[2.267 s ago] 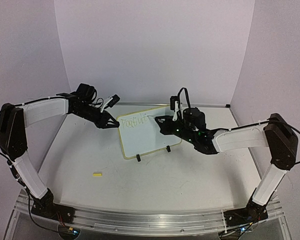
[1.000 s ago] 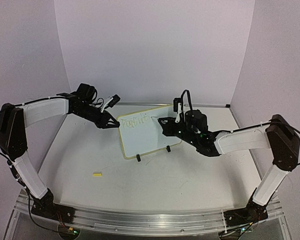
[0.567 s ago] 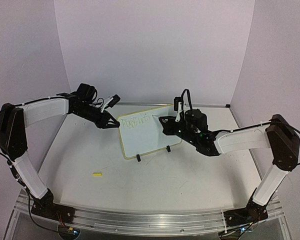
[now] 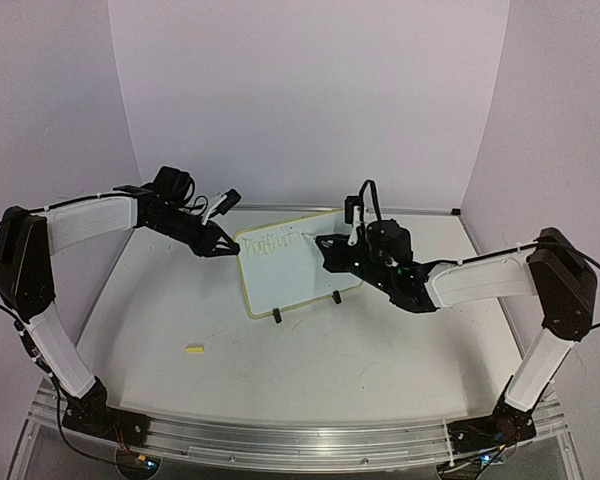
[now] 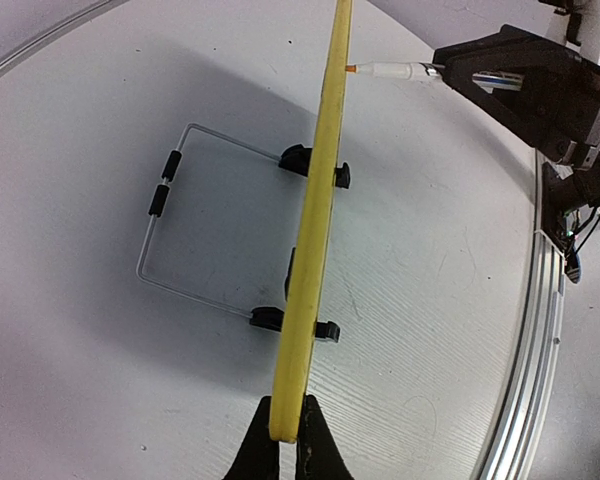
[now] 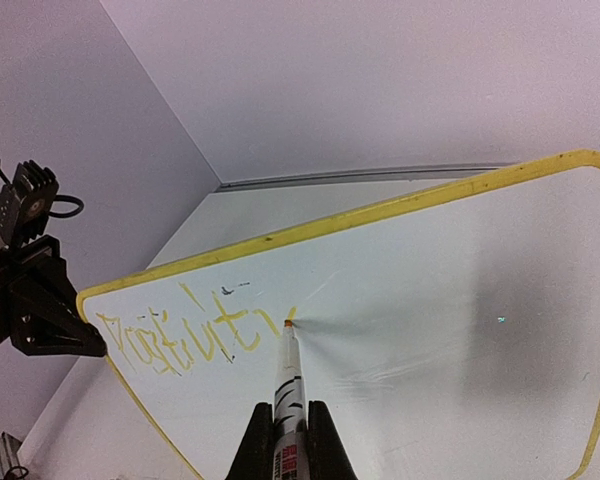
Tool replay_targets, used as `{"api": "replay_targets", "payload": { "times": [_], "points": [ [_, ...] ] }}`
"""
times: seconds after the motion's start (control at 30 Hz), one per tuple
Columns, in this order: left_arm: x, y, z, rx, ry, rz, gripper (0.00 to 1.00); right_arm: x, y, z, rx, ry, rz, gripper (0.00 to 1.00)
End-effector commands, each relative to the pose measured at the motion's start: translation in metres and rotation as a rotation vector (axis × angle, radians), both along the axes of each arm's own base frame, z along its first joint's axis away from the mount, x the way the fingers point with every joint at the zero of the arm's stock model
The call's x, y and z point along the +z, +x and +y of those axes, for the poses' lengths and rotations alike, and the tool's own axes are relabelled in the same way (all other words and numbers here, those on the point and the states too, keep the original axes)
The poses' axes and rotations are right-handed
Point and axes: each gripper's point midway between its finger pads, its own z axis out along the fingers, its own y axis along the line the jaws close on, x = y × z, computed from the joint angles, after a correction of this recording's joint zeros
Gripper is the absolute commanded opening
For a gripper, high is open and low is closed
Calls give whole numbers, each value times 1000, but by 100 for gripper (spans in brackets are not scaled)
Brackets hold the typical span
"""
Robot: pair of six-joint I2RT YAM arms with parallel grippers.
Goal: Write a sentence on the whiteboard
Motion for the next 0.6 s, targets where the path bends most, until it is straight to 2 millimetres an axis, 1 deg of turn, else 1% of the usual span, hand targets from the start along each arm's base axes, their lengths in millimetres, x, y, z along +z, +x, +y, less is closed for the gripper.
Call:
{"api": "replay_targets", "payload": {
  "times": [0.0, 0.37, 0.47, 0.57],
  "points": [
    [-15, -6, 1, -8, 69, 25, 0, -5, 1, 5, 17, 21, 14, 0],
    [-15, -5, 1, -8, 68, 24, 0, -36, -9, 13, 73, 33, 102, 0],
    [-15, -6, 1, -9, 69, 24, 0, -39, -9, 15, 83, 35, 111, 0],
    [-15, -6, 1, -8, 69, 25, 0, -36, -9, 17, 89, 42, 107, 0]
  ]
}}
